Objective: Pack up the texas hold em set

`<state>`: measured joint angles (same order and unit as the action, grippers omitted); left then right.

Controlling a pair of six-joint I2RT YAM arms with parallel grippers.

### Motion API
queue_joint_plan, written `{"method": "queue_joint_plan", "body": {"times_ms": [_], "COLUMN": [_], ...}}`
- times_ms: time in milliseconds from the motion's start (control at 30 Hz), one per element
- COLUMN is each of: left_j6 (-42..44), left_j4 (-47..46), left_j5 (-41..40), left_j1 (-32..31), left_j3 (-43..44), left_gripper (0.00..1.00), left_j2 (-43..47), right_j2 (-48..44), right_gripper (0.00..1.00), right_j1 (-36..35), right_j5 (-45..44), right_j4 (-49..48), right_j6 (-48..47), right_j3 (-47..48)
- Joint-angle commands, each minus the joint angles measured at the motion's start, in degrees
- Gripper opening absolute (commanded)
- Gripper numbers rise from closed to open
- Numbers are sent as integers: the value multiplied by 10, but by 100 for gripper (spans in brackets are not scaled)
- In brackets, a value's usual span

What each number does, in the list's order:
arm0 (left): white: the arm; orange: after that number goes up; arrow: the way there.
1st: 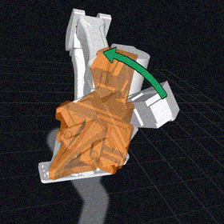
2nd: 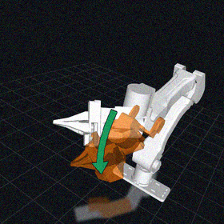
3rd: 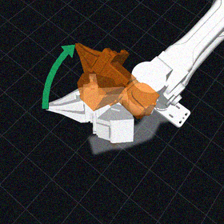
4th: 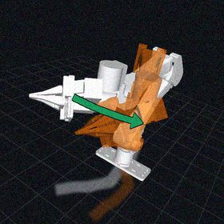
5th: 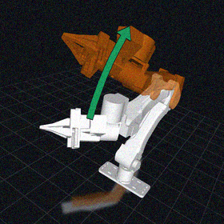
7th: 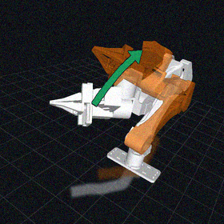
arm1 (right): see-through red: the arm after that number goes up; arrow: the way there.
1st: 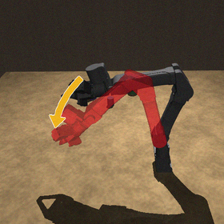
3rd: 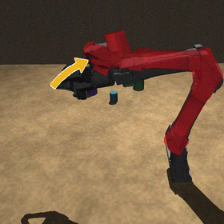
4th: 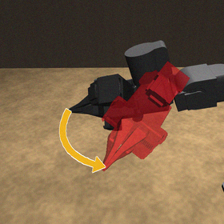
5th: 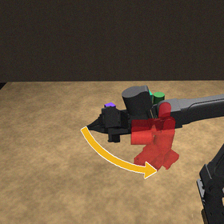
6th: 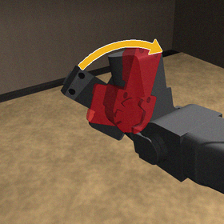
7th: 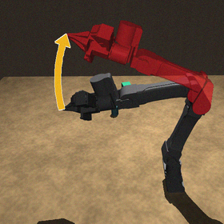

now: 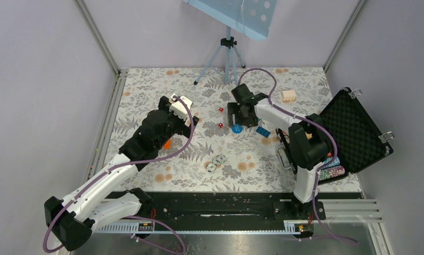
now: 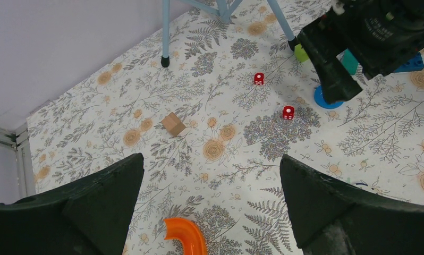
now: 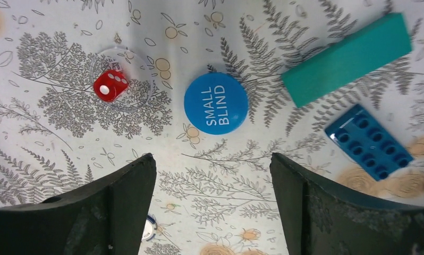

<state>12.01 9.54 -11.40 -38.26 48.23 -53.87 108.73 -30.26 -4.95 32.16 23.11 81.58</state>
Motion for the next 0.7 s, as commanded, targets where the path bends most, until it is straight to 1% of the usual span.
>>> {"method": "queue_joint_plan", "body": {"times_ms": [0,100,233,333,533,667], "left_j6": [0,2,2,2,3,4], "left_j4": [-19,-18,-17,-17,-17,-17], "left_j5": [-2,1,1,2,6,5], "left_j1": [-2,-2,-2,-2,-2,-2], "left_j3": [5,5,5,4,4,3], "left_gripper": [99,99,99,99,99,99], "left_j2": [2,2,3,3,5,6], "right_j2": [28,46,69,85,108,118], "right_gripper": [83,79,75,73,73,71], "right_j1": [-7,-9,-12,-14,-20,-20], "right_j5": [-18,-16,-20,-25,-78,-87], "right_j4": [-8,-4,2,6,25,25], "right_j6": [55,70,82,87,89,87], "right_j3": [24,32,43,55,84,92]}}
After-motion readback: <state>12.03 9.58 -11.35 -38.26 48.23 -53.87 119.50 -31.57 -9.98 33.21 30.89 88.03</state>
